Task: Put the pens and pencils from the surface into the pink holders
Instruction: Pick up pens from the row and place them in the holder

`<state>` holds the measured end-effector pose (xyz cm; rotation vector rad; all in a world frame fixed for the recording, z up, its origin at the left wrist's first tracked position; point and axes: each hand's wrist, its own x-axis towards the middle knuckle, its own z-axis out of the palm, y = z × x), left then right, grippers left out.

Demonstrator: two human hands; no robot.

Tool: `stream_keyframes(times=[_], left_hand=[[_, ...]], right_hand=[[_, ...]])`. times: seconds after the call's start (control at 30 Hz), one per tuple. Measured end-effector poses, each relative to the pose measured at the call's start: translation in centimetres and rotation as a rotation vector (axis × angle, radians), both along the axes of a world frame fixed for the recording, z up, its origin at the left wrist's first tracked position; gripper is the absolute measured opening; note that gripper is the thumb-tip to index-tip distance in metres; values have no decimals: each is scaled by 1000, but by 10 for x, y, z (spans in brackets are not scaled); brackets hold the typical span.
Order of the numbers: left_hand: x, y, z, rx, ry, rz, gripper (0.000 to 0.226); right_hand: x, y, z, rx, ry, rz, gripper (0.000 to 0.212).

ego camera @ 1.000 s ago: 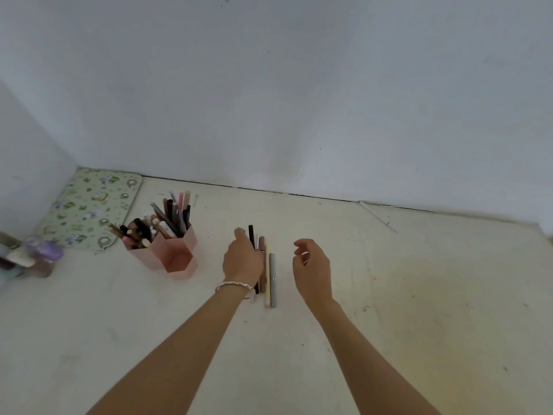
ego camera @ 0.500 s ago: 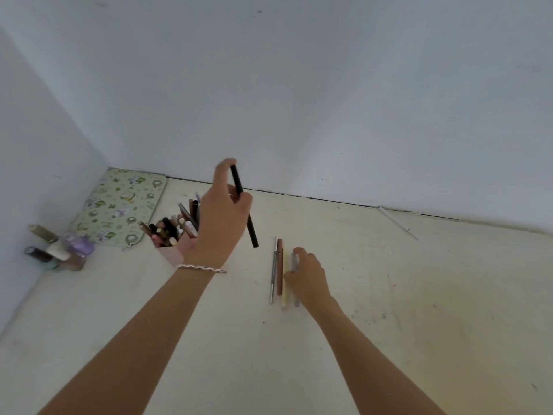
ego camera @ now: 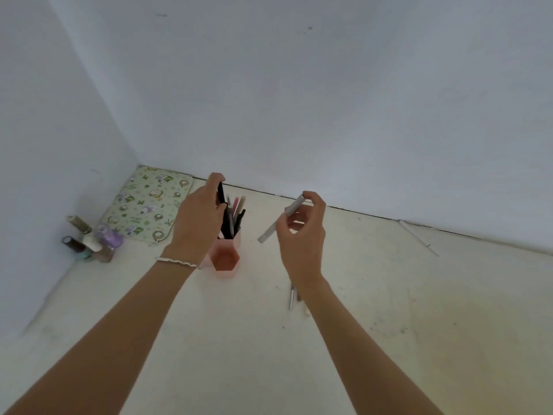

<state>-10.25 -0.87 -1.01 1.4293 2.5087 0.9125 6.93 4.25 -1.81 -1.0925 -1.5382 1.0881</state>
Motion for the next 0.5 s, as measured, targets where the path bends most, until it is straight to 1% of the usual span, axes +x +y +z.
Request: stream_keyframes(times=[0.07,0.1,0.13,0.2,0.27,0.43,0.5], left_hand=[[0,-2,0,-38,157,3,20],[-1,-2,0,-41,229,20,18],[-2,-3,1,-19,254,41,21],[-7,-8,8,87,216,86,29],[-14,-14,15,189,166,114,33],[-17,-25,28,247,49,101,37],[-14,-26,29,249,14,104,39]], right_hand=[[-13,-11,0,54,5,21,46],[-18,-15,-1,71,9,34,47],[-22,-18,-4,84,14,50,47],[-32,-24,-11,106,-7,88,42],[-42,-28,-20,143,-79,141,39],[-55,-29,-46,305,-329,224,28],[-56,-27,-53,486,-429,197,26]])
